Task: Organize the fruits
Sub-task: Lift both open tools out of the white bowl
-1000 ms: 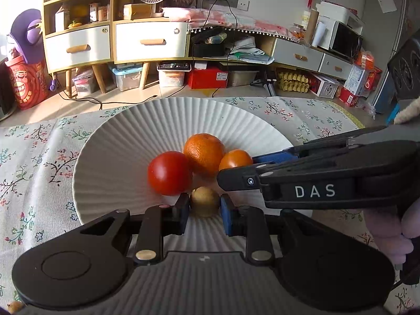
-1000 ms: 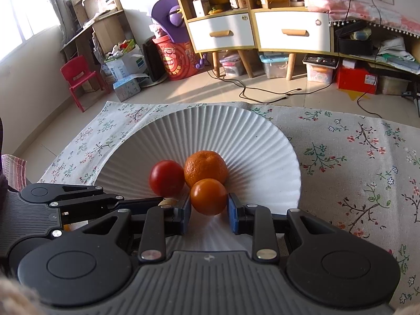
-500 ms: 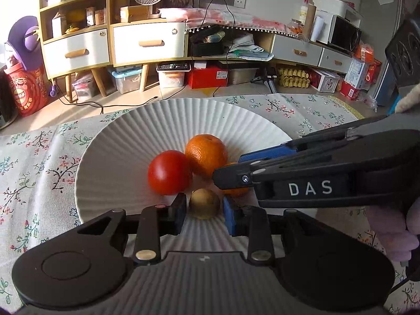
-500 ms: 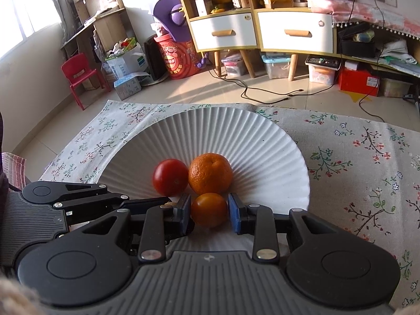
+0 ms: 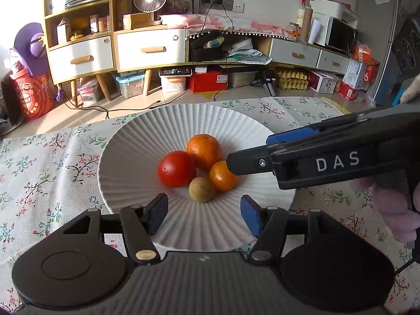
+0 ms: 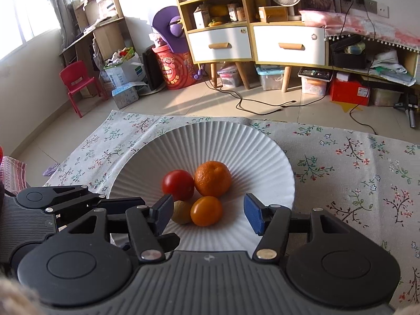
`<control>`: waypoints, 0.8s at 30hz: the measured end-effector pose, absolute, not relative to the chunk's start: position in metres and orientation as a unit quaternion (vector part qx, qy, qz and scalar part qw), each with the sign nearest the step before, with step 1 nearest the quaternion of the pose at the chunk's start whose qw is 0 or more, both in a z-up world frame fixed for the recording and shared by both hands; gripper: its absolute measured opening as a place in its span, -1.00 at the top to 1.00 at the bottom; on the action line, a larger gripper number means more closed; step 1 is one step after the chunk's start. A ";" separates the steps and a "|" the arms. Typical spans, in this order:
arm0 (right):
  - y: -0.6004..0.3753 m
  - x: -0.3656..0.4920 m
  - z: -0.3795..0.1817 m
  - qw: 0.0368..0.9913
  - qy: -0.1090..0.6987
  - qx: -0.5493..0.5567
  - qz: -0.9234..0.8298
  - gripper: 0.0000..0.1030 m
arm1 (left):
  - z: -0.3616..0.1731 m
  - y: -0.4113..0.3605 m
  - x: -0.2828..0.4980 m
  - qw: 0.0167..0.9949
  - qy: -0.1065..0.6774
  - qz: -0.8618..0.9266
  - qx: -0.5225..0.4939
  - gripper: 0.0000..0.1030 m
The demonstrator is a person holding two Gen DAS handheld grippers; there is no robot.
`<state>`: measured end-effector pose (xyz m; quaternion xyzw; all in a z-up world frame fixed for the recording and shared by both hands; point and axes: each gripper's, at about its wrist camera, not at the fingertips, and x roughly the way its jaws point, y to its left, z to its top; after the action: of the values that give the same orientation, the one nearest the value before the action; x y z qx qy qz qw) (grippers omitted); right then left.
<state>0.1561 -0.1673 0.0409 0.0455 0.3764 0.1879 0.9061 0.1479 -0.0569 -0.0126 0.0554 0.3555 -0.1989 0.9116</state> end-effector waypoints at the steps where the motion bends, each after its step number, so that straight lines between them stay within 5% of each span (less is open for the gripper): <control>1: -0.168 0.153 0.043 0.907 0.375 0.047 0.186 -0.17 | -0.011 -0.056 0.144 0.912 0.355 -0.197 0.056 -0.22; 12: -0.169 0.115 0.062 0.915 0.360 0.046 0.175 -0.58 | 0.002 -0.050 0.108 0.916 0.351 -0.185 0.067 -0.79; 24: -0.163 0.079 0.060 0.921 0.357 0.020 0.154 -0.92 | -0.001 -0.031 0.071 0.913 0.370 -0.153 0.077 -0.87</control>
<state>0.0789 -0.1628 0.0603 0.0202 0.3572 0.1541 0.9210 0.0705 -0.0315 -0.0008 0.0769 0.3699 -0.1533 0.9131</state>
